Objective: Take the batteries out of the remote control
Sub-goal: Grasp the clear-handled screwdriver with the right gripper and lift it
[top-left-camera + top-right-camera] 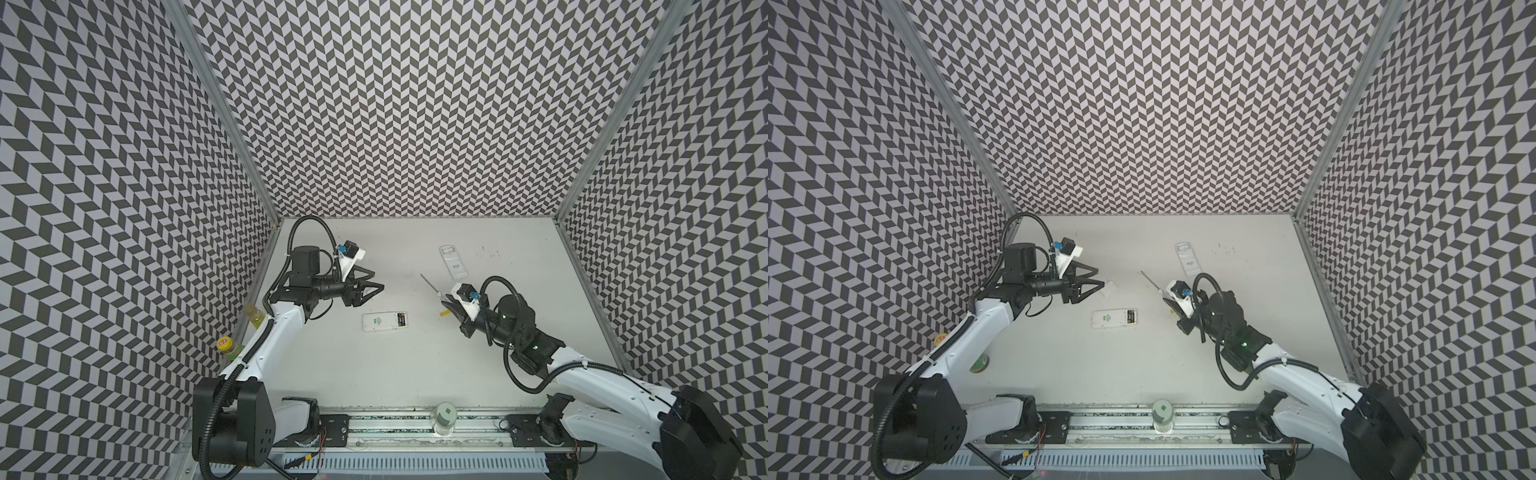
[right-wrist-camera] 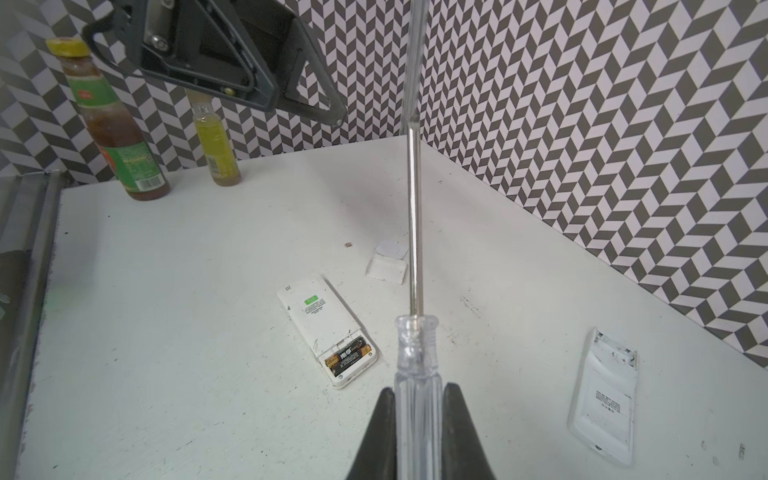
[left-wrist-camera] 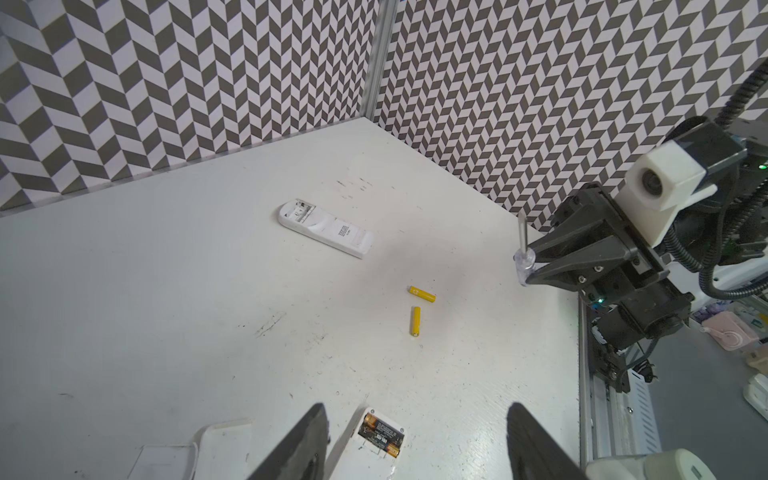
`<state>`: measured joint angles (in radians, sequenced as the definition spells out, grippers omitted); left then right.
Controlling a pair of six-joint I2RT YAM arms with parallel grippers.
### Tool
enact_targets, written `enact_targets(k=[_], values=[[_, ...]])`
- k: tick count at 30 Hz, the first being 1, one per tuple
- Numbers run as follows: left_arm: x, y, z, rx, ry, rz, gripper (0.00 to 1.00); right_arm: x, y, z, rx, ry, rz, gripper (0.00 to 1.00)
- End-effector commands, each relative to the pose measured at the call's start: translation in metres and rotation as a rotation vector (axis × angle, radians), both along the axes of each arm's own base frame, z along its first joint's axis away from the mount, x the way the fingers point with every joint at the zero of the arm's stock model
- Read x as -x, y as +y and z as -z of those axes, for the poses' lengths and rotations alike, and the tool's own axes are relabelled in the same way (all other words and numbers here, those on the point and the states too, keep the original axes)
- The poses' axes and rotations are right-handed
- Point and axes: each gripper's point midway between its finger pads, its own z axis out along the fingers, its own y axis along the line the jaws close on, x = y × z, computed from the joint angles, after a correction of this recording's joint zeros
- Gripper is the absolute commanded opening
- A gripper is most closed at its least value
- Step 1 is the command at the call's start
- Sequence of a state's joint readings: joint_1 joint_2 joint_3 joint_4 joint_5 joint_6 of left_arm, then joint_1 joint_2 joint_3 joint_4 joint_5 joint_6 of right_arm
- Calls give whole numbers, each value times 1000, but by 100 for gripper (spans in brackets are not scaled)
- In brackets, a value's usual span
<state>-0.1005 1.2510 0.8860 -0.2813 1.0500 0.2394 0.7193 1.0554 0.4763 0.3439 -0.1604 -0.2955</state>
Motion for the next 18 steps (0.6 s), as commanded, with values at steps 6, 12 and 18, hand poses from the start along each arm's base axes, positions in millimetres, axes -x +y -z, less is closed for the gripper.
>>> enact_targets(k=[6, 12, 18], values=[[19, -13, -27, 70, -11, 120, 64, -1, 5, -16, 99, -210, 88, 0], [27, -17, -25, 104, 8, 156, 62, 2, 6, -21, 193, -340, 158, 0], [38, -24, -21, 119, 18, 217, 64, 7, 16, -18, 300, -410, 155, 0]])
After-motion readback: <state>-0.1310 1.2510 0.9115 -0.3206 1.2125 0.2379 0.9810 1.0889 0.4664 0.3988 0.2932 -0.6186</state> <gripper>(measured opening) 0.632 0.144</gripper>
